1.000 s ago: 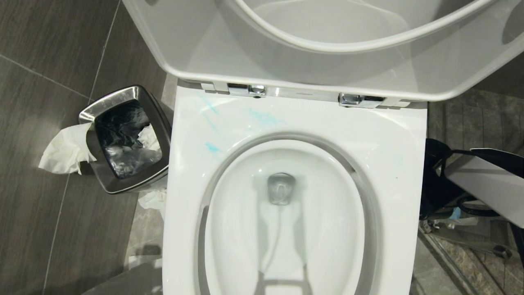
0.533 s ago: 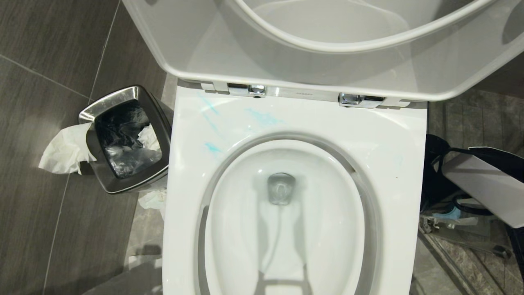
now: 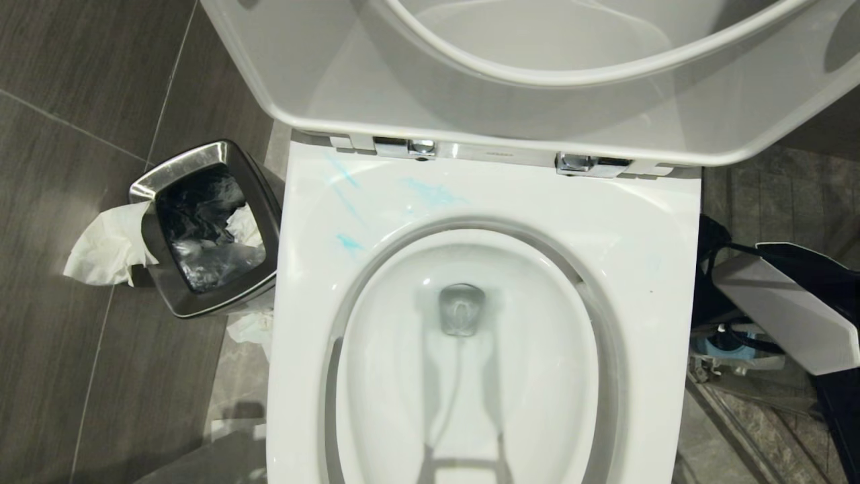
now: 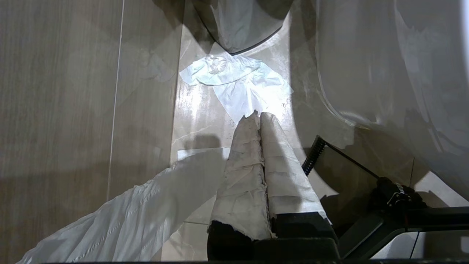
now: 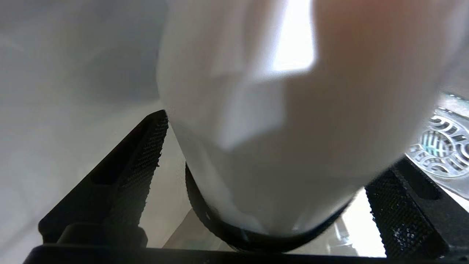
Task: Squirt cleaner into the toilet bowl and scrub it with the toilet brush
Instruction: Pour in the cleaning agent
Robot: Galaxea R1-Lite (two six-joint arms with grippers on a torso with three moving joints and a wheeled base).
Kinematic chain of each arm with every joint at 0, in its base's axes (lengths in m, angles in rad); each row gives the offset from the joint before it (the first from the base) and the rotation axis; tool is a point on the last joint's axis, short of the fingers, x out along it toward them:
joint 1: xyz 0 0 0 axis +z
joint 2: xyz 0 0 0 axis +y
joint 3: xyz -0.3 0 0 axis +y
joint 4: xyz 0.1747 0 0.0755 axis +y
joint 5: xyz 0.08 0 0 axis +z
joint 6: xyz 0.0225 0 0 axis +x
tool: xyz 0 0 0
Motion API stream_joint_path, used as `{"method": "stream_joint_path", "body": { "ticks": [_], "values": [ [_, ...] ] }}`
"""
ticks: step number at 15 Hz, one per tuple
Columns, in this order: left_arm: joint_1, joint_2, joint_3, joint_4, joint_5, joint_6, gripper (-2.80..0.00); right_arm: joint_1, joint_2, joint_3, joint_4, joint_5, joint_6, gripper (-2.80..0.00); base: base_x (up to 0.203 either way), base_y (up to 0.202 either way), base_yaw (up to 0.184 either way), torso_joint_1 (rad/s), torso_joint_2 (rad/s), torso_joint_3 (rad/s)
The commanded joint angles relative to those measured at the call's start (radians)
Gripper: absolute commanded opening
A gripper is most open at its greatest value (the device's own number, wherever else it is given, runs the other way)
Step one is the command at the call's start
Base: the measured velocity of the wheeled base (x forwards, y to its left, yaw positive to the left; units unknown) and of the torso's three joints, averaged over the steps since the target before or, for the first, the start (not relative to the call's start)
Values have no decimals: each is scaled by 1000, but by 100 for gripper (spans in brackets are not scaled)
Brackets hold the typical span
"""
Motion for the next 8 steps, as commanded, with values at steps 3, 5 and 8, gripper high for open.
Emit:
{"method": "stream_joint_path", "body": {
  "ticks": [3,5,8],
  "values": [
    [0,0,3,0,0,0,-280,9,60,-61,-9,1,-1,0,0,0,0,0,0,0],
    [0,1,2,0,0,0,-280,11,62,-80,-9,-2,-1,0,0,0,0,0,0,0],
    [0,1,2,0,0,0,-280,9,68,-95,-9,-4,0,0,0,0,0,0,0,0]
  ]
}}
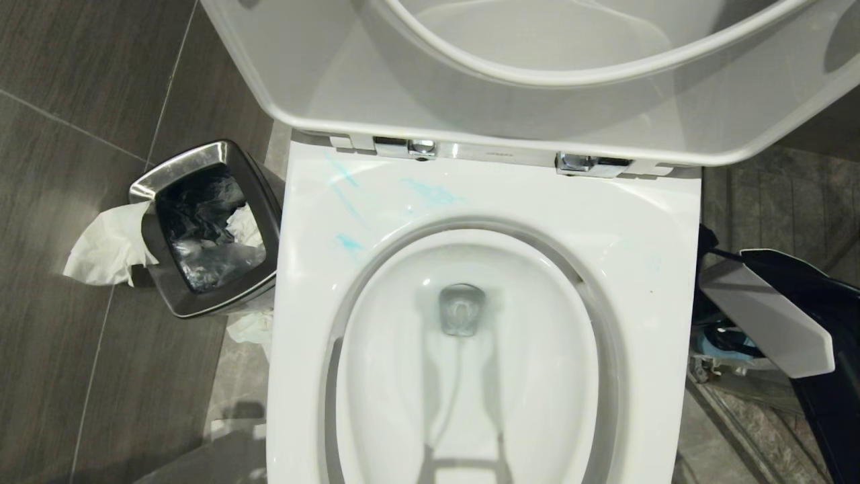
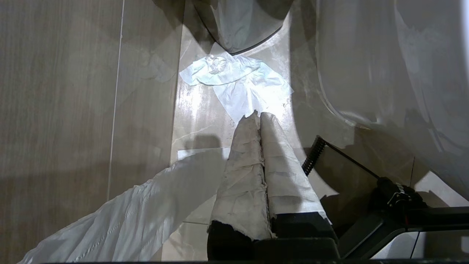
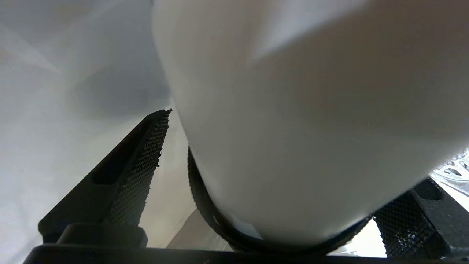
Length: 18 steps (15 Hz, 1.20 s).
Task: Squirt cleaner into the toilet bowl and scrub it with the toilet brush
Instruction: Pour in the cleaning agent
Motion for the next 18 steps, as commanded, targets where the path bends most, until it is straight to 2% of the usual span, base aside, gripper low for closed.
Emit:
{"method": "stream_joint_path", "body": {
  "ticks": [1,6,7,16,18],
  "values": [
    [0,0,2,0,0,-2,-280,-1,12,-27,-9,-1,0,0,0,0,0,0,0,0],
    [0,0,2,0,0,0,-280,-1,30,-57,-9,-5,3,0,0,0,0,0,0,0],
    [0,0,2,0,0,-2,-280,-1,32,-61,-9,-5,3,-280,0,0,0,0,0,0],
    [0,1,2,0,0,-1,-280,-2,6,-63,-9,-22,4,-280,0,0,0,0,0,0],
    [0,0,3,0,0,-1,-280,-2,-16,-48,-9,-78,7,-280,0,0,0,0,0,0]
  ]
}}
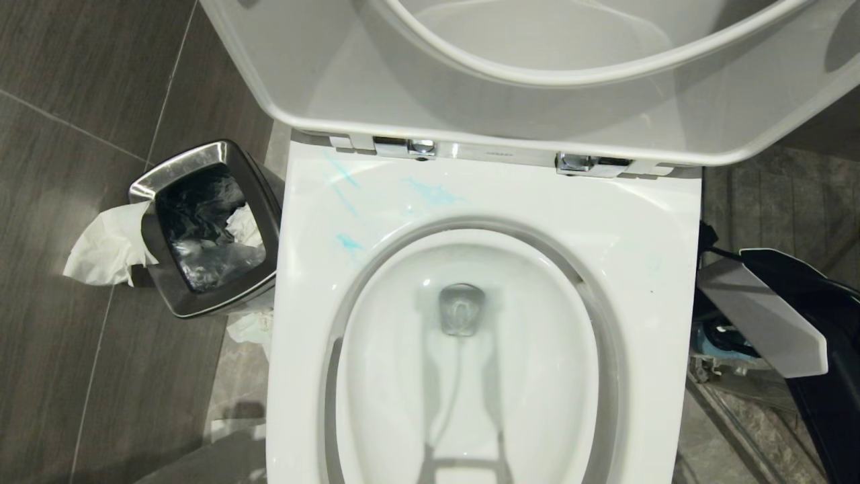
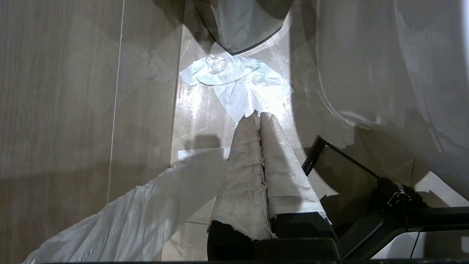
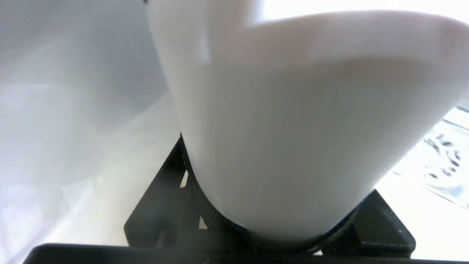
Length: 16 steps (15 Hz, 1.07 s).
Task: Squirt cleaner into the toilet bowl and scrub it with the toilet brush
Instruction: Pour in the cleaning agent
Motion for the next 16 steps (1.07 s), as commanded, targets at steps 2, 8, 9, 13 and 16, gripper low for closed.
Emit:
{"method": "stream_joint_path", "body": {
  "ticks": [2,8,9,13,16],
  "values": [
    [0,0,2,0,0,-1,-280,-1,-51,43,-13,-46,11,-280,0,0,0,0,0,0],
    [0,0,2,0,0,-1,-280,-13,-132,102,8,-188,29,-280,0,0,0,0,0,0],
    [0,1,2,0,0,-1,-280,-19,-154,108,30,-204,32,-280,0,0,0,0,0,0],
    [0,0,2,0,0,0,-280,-47,-279,212,120,-276,33,-280,0,0,0,1,-7,-1],
    [0,1,2,0,0,-1,-280,-53,-378,355,134,-285,33,-280,0,0,0,0,0,0]
  ]
}}
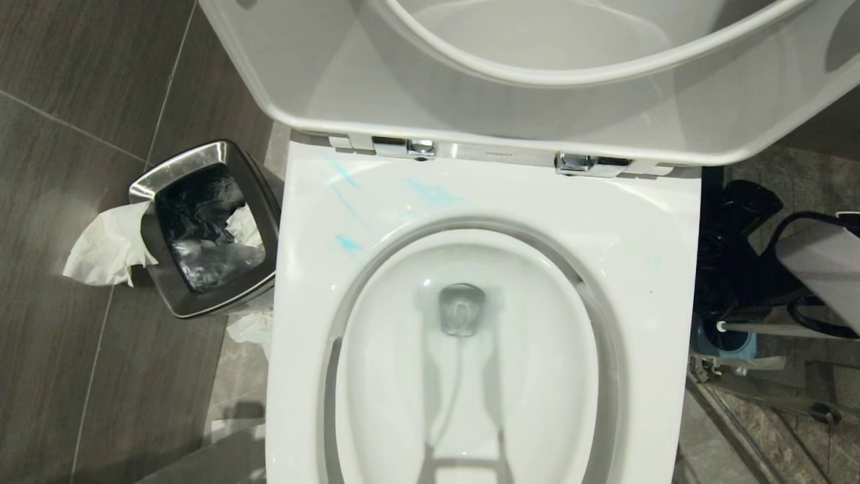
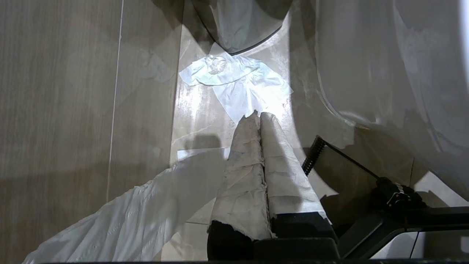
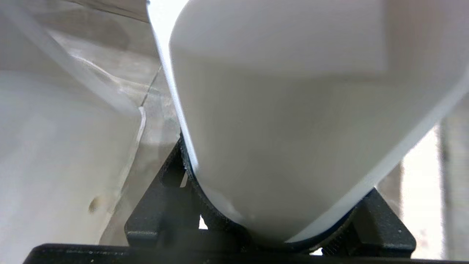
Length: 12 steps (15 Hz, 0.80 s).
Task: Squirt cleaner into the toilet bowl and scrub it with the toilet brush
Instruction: Pour in the cleaning agent
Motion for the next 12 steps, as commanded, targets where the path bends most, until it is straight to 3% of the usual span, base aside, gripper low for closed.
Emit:
{"method": "stream_joint_path", "body": {
  "ticks": [1,5,9,12],
  "values": [
    [0,1,2,0,0,1,-280,-1,-118,123,-7,-1,-2,-280,0,0,0,0,0,0],
    [0,1,2,0,0,0,-280,0,-279,357,-6,-6,5,-280,0,0,0,0,0,0],
    [0,2,3,0,0,0,-280,-4,-448,571,-12,-81,39,-280,0,0,0,0,0,0],
    [0,0,3,0,0,1,-280,-56,-566,709,-29,-107,44,-280,0,0,0,0,0,0]
  ]
}}
